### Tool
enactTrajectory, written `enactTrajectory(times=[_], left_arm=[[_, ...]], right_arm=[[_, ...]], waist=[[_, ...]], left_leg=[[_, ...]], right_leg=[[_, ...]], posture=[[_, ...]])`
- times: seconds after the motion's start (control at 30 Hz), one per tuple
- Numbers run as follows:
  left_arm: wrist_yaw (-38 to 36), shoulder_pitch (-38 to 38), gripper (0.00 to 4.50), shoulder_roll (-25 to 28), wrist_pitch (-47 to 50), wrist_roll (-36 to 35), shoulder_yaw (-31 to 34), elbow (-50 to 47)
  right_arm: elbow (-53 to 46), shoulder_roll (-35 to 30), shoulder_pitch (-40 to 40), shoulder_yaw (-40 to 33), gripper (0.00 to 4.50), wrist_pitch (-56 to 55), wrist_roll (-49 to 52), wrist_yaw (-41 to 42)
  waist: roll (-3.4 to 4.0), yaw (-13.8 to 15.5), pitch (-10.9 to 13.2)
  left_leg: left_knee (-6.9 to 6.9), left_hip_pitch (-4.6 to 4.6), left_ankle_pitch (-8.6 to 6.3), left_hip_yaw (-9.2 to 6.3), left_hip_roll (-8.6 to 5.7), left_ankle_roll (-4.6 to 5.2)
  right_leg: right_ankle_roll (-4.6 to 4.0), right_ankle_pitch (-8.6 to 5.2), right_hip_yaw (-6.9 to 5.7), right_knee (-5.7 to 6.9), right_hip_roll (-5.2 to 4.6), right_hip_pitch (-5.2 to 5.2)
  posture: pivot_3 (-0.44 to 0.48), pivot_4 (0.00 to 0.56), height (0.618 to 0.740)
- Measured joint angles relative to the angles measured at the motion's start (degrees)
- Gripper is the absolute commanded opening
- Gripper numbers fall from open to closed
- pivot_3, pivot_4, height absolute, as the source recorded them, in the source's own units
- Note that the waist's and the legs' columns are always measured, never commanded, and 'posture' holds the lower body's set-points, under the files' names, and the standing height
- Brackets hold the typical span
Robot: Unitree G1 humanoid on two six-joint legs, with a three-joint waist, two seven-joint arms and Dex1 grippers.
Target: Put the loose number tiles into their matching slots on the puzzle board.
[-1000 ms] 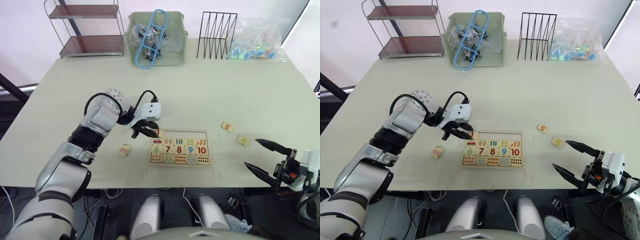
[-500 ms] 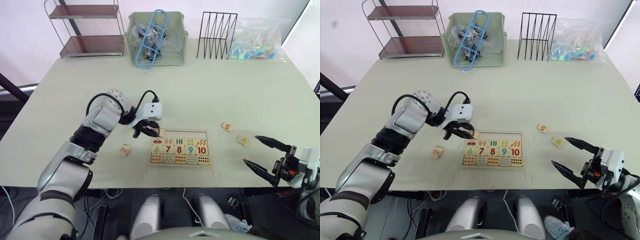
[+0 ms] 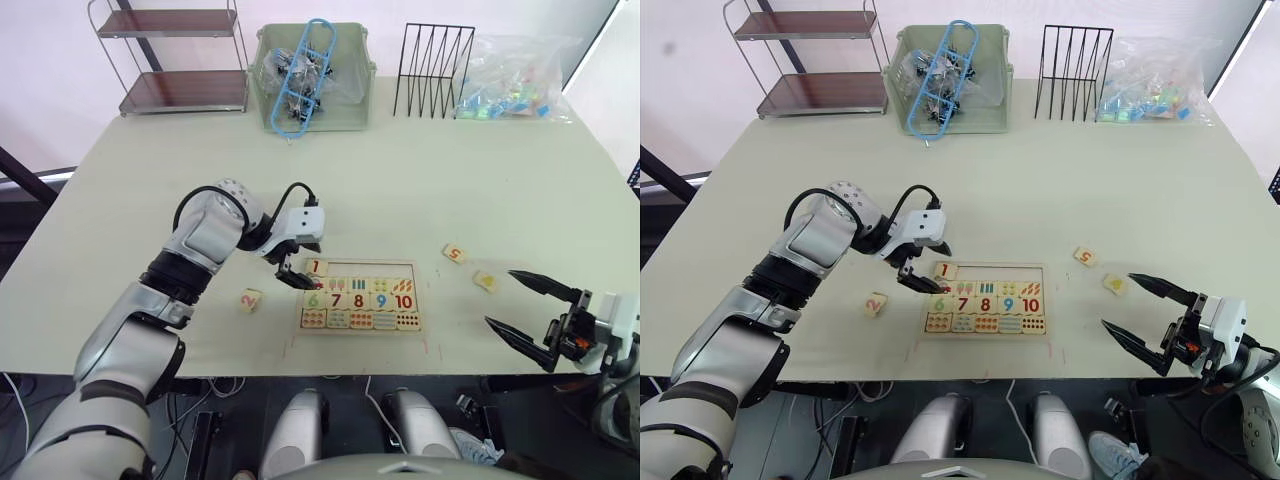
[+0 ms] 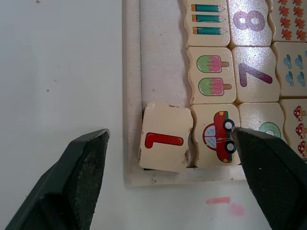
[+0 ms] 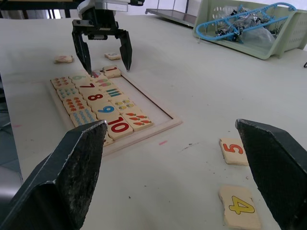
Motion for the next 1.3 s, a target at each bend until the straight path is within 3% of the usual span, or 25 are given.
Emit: enactTrajectory(times=[0.4,0.5,0.73,1.3], left_arm=[[-1.1,-5.4,4.40,-0.3,-0.9,-4.5,4.4,5.7],[-0.1,-5.6,3.64,-1.4,-3.1,-4.5,4.8,9.2],[2.7,-6.9,0.13,-2.9,-10.0,-3.9,6.1,17.5],[2.4,-5.9,0.06,-3.6,-24.3,-2.1,6.1,23.2]], right_arm=[[0.0,0.1,0.2,0.0,4.50,-0.1,-0.3,0.0],[0.0,0.2,0.3,0.0,4.50,-0.1,-0.3,0.0],[0.0,0.3,0.4,0.0,4.50,-0.1,-0.2,0.0],[0.0,0.5,0.5,0.0,4.50,-1.2,-0.3,0.0]], waist=[[0.00,-0.1,0.0],[0.00,0.0,0.0],[0.00,0.0,0.0],[0.00,0.0,0.0]], left_leg=[[0.07,-0.06,0.00,-0.04,-0.06,0.00],[0.09,-0.07,0.00,-0.04,-0.06,0.00],[0.16,-0.25,0.00,-0.11,-0.10,0.00],[0.20,-0.28,0.00,-0.15,-0.11,0.01]], right_leg=[[0.01,0.01,-0.03,0.01,0.01,-0.03],[0.01,0.01,-0.03,0.02,0.00,-0.04],[0.05,0.04,-0.05,0.01,0.01,-0.16],[0.08,0.06,-0.06,0.03,0.01,-0.16]], posture=[[0.000,0.150,0.739],[0.000,0.150,0.739],[0.000,0.150,0.739],[0.000,0.150,0.739]])
